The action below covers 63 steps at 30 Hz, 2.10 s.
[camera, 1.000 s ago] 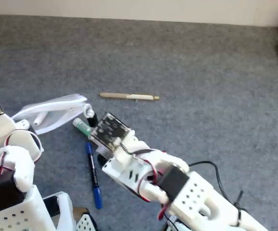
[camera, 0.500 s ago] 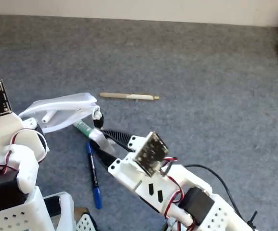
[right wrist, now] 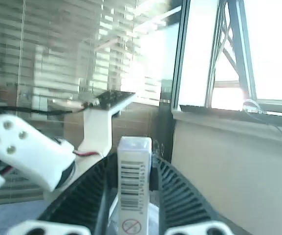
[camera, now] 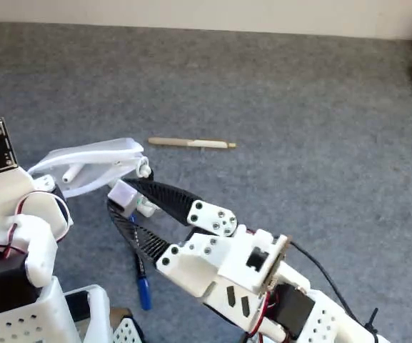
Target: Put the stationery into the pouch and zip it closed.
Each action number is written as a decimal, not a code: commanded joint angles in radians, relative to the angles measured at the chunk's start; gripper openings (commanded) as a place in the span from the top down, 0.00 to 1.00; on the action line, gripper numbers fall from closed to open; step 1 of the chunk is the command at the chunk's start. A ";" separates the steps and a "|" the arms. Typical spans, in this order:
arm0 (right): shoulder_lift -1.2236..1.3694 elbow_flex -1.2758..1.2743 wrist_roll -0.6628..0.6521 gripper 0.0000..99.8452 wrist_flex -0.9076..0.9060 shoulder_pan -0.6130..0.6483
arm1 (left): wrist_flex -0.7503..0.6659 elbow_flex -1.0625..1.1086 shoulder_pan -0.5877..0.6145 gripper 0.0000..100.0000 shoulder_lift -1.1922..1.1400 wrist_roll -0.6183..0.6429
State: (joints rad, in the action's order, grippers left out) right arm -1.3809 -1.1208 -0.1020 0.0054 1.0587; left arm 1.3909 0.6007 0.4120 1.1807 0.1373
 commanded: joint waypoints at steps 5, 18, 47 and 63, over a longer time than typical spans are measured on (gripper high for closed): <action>0.314 0.024 0.003 0.99 0.252 0.008 | -0.002 -0.016 -0.016 0.99 -0.008 0.005; 0.591 0.024 0.002 0.99 0.575 -0.054 | 0.000 -0.015 -0.012 0.99 -0.007 0.005; 0.803 -0.054 -0.103 0.99 0.733 -0.056 | -0.008 0.015 -0.008 0.99 -0.005 0.005; 0.802 -0.105 -0.103 0.88 0.730 -0.051 | -0.006 0.016 -0.008 0.99 -0.005 -0.015</action>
State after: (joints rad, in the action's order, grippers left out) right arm -0.5677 -1.2236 -0.1941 0.7327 1.0065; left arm 1.3909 0.6360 0.4074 1.1792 0.1358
